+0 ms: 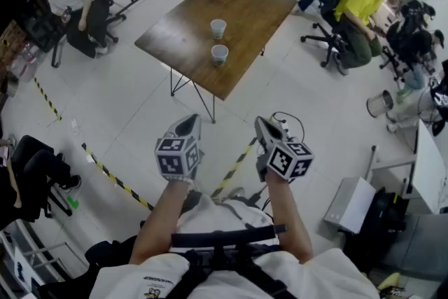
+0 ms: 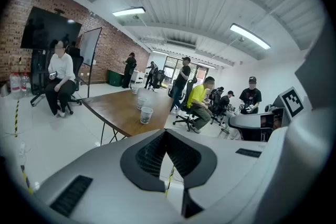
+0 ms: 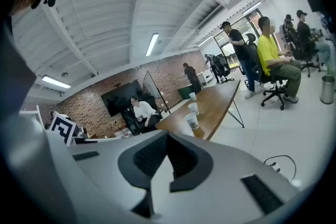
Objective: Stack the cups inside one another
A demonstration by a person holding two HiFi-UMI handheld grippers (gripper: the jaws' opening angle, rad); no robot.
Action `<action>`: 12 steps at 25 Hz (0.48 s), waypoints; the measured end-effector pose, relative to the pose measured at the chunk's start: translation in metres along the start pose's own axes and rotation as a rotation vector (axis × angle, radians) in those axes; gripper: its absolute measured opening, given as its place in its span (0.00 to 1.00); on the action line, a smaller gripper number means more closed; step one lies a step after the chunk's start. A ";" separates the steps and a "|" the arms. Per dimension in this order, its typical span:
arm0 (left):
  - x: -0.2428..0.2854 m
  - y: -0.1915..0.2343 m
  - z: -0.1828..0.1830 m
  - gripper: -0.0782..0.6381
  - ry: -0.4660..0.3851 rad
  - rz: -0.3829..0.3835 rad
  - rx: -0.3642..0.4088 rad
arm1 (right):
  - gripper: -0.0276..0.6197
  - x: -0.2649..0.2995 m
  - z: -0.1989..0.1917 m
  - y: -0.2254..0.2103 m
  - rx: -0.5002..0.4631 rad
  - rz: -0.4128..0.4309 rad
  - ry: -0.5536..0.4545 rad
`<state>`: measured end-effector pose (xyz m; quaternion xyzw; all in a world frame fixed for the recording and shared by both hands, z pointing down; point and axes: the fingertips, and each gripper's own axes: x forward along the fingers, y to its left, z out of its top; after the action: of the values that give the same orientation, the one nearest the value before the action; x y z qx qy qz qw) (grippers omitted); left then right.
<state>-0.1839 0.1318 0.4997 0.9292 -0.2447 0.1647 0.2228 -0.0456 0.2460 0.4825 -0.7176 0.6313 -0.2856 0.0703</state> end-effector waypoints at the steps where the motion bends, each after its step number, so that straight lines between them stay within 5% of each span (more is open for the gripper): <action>1: -0.001 -0.001 0.000 0.10 0.000 -0.001 0.001 | 0.05 -0.001 0.000 0.001 -0.001 0.001 -0.001; 12: -0.003 -0.021 0.003 0.10 -0.034 -0.076 0.015 | 0.05 -0.009 -0.001 -0.004 -0.002 0.008 -0.001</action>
<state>-0.1745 0.1477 0.4893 0.9421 -0.2116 0.1420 0.2178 -0.0426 0.2552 0.4821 -0.7154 0.6343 -0.2843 0.0712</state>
